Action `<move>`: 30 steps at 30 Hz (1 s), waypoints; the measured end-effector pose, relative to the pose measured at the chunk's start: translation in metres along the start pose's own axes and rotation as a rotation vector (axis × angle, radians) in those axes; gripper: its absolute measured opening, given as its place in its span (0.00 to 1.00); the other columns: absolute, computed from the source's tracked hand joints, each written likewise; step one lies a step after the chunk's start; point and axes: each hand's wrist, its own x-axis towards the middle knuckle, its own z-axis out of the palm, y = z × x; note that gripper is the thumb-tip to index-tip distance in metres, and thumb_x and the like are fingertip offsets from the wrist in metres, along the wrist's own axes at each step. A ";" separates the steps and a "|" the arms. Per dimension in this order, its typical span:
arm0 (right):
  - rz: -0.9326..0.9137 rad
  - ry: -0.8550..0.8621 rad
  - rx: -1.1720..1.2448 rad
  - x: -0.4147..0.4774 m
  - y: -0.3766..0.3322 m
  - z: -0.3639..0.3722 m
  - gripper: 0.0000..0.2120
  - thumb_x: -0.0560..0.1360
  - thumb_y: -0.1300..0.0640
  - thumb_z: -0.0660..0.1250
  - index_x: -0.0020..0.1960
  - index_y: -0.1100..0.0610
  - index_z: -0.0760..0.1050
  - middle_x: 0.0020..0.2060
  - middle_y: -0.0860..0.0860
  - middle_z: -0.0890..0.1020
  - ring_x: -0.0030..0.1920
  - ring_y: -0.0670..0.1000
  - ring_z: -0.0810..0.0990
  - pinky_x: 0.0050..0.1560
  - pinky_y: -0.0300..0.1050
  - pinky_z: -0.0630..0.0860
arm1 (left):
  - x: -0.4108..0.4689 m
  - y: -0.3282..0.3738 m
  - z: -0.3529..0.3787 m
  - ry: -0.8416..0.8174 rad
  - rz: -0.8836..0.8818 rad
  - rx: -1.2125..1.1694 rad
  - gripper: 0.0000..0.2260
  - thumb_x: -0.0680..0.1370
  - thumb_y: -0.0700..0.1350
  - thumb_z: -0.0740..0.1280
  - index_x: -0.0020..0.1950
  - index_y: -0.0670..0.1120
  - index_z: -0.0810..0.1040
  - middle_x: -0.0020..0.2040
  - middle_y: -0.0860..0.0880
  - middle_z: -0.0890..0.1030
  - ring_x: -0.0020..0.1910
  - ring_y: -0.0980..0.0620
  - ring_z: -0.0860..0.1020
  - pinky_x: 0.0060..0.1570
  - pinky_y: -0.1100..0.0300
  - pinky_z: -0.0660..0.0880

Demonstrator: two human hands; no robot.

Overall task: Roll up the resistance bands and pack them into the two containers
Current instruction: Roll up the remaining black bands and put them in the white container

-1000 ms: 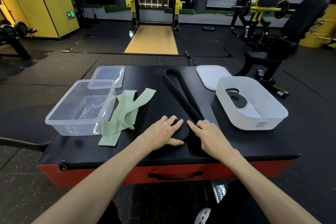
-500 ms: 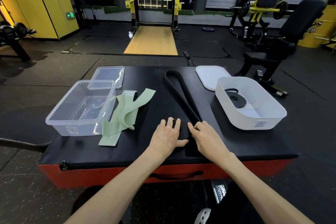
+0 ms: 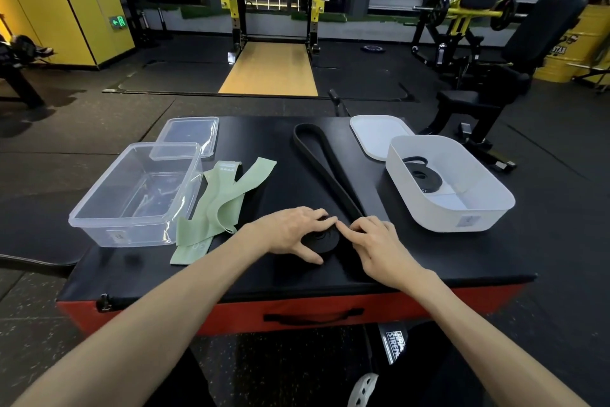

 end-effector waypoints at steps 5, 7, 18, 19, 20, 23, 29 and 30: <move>0.001 -0.066 0.028 0.001 0.010 -0.003 0.26 0.74 0.65 0.66 0.71 0.54 0.68 0.47 0.49 0.75 0.49 0.53 0.72 0.46 0.51 0.76 | -0.003 -0.001 0.012 0.034 -0.060 0.025 0.38 0.74 0.63 0.65 0.78 0.47 0.56 0.69 0.48 0.64 0.62 0.47 0.67 0.65 0.53 0.67; 0.006 -0.017 0.039 0.005 0.007 -0.002 0.23 0.73 0.66 0.69 0.67 0.58 0.73 0.44 0.51 0.77 0.45 0.54 0.73 0.44 0.52 0.77 | -0.003 0.003 0.015 0.052 -0.115 0.065 0.38 0.74 0.64 0.63 0.78 0.47 0.55 0.70 0.48 0.64 0.63 0.47 0.67 0.65 0.52 0.67; -0.003 0.108 -0.090 0.010 -0.018 0.007 0.21 0.65 0.64 0.77 0.56 0.65 0.78 0.34 0.54 0.78 0.35 0.54 0.74 0.33 0.45 0.75 | 0.000 0.024 0.022 0.127 -0.319 0.307 0.40 0.75 0.68 0.56 0.78 0.44 0.51 0.71 0.44 0.64 0.59 0.46 0.70 0.64 0.57 0.64; -0.002 0.111 -0.094 0.010 -0.020 0.008 0.21 0.64 0.64 0.77 0.56 0.65 0.78 0.34 0.54 0.78 0.35 0.54 0.75 0.33 0.45 0.75 | 0.000 0.025 0.022 0.131 -0.328 0.310 0.40 0.75 0.68 0.56 0.78 0.44 0.51 0.71 0.44 0.64 0.58 0.46 0.71 0.64 0.57 0.65; -0.003 0.110 -0.098 0.011 -0.021 0.008 0.21 0.64 0.64 0.77 0.55 0.65 0.78 0.34 0.54 0.78 0.34 0.54 0.75 0.33 0.46 0.75 | 0.000 0.026 0.021 0.132 -0.337 0.308 0.40 0.75 0.68 0.56 0.78 0.44 0.51 0.71 0.43 0.65 0.58 0.45 0.71 0.64 0.57 0.65; -0.034 0.105 -0.135 0.011 -0.018 0.003 0.20 0.62 0.62 0.78 0.53 0.62 0.80 0.35 0.52 0.80 0.36 0.54 0.77 0.34 0.47 0.74 | 0.000 0.027 0.023 0.141 -0.363 0.312 0.41 0.75 0.69 0.55 0.78 0.44 0.51 0.70 0.44 0.66 0.57 0.45 0.71 0.63 0.56 0.67; -0.077 0.059 -0.127 0.002 -0.001 -0.009 0.14 0.66 0.61 0.75 0.50 0.57 0.80 0.40 0.49 0.81 0.43 0.53 0.80 0.40 0.48 0.75 | 0.002 0.038 0.023 0.133 -0.489 0.322 0.41 0.75 0.69 0.55 0.77 0.43 0.51 0.69 0.42 0.66 0.56 0.45 0.71 0.60 0.56 0.68; -0.089 0.056 -0.132 0.004 -0.002 -0.009 0.12 0.67 0.62 0.74 0.50 0.57 0.80 0.38 0.49 0.80 0.41 0.53 0.79 0.38 0.47 0.74 | 0.002 0.040 0.024 0.133 -0.519 0.312 0.41 0.75 0.69 0.56 0.77 0.43 0.52 0.69 0.42 0.66 0.56 0.44 0.71 0.59 0.56 0.67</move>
